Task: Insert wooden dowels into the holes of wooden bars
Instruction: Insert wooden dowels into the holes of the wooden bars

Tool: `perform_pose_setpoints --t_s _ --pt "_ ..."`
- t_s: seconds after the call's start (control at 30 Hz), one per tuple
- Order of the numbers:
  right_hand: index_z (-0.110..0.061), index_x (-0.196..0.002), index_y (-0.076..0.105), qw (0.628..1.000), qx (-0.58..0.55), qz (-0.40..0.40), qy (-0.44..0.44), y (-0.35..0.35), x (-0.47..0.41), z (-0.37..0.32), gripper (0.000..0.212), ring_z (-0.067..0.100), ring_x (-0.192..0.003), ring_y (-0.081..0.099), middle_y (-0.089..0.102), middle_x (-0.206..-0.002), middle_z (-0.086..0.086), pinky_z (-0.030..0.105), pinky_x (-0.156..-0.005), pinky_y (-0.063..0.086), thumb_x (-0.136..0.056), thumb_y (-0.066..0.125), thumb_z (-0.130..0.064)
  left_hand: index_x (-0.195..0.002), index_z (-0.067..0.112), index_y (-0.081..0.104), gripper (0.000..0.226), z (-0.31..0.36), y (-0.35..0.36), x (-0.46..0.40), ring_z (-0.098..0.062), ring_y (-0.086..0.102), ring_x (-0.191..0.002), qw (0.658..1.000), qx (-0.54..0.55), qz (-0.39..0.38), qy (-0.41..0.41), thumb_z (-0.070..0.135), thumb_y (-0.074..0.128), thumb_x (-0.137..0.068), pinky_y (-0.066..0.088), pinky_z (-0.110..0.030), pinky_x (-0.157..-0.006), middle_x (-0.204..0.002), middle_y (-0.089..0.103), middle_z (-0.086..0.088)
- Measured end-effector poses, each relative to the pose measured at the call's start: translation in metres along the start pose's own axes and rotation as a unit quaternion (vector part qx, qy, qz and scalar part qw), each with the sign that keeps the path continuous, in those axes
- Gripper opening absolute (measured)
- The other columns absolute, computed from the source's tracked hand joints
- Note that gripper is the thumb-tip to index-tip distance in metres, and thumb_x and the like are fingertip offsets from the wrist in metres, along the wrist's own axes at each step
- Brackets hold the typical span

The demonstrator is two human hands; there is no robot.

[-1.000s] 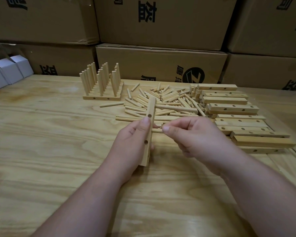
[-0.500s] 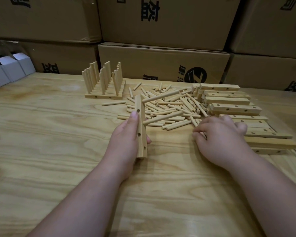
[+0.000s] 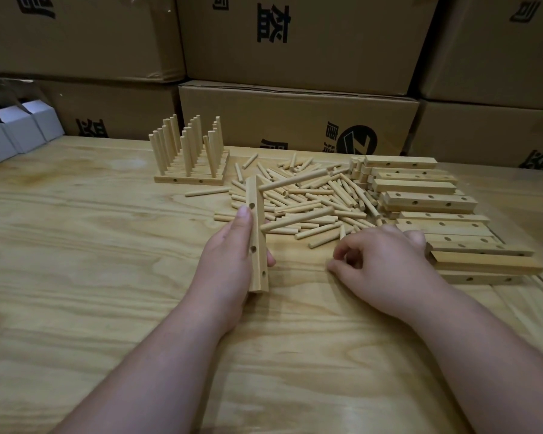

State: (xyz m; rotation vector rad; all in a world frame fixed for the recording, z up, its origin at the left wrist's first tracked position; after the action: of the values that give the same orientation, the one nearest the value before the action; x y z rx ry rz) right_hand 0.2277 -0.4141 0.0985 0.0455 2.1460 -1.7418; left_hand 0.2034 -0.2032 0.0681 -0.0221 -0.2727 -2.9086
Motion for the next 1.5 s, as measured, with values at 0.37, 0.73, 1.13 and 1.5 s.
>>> perform_pose_setpoints --t_s 0.37,0.73,1.13,1.5 --pt "-0.033 -0.099 0.069 0.981 -0.192 0.028 -0.020 -0.016 0.001 -0.013 0.017 0.001 -0.084 0.053 0.057 -0.086 -0.015 0.014 -0.070 0.039 -0.084 0.062 -0.028 -0.076 0.028 0.072 0.054 -0.002 -0.003 -0.002 -0.013 0.056 -0.050 0.999 0.011 0.040 -0.010 0.064 0.041 -0.100 0.045 -0.034 -0.057 -0.064 0.066 -0.002" --pt "-0.035 -0.089 0.068 0.943 -0.300 -0.079 -0.117 -0.024 0.015 -0.045 0.009 0.008 -0.072 0.058 0.064 -0.084 -0.016 0.020 -0.060 0.049 -0.087 0.070 -0.026 -0.072 0.024 0.074 0.061 0.002 -0.003 -0.001 -0.017 0.050 -0.050 0.997 0.046 0.054 -0.007 0.061 0.037 -0.103 0.040 -0.034 -0.059 -0.061 0.059 -0.002" --pt "-0.032 -0.095 0.077 0.940 -0.308 -0.068 -0.130 -0.035 0.016 -0.054 0.011 0.010 -0.077 0.057 0.065 -0.082 -0.009 0.022 -0.064 0.049 -0.085 0.075 -0.035 -0.072 0.030 0.071 0.048 0.000 -0.004 -0.002 -0.015 0.049 -0.045 0.997 0.055 0.041 0.017 0.066 0.046 -0.091 0.039 -0.030 -0.048 -0.058 0.057 -0.003" --pt "-0.028 -0.100 0.077 0.946 -0.292 -0.084 -0.110 -0.022 0.025 -0.064 0.015 0.001 -0.077 0.058 0.066 -0.076 -0.012 0.016 -0.063 0.045 -0.093 0.066 -0.035 -0.083 0.031 0.073 0.046 0.000 -0.009 -0.003 -0.016 0.048 -0.044 0.996 0.048 0.054 0.060 0.066 0.045 -0.090 0.039 -0.029 -0.044 -0.056 0.055 -0.003"
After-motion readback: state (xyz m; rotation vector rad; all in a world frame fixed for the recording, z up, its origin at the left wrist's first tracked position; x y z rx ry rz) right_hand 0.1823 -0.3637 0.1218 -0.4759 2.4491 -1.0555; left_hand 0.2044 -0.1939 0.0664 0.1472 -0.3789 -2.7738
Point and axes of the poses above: each hand's wrist, its own x-axis away from the middle knuckle, its own y-axis out of the palm, z = x × y, the point moved 5 cm from there along -x, towards the middle knuckle
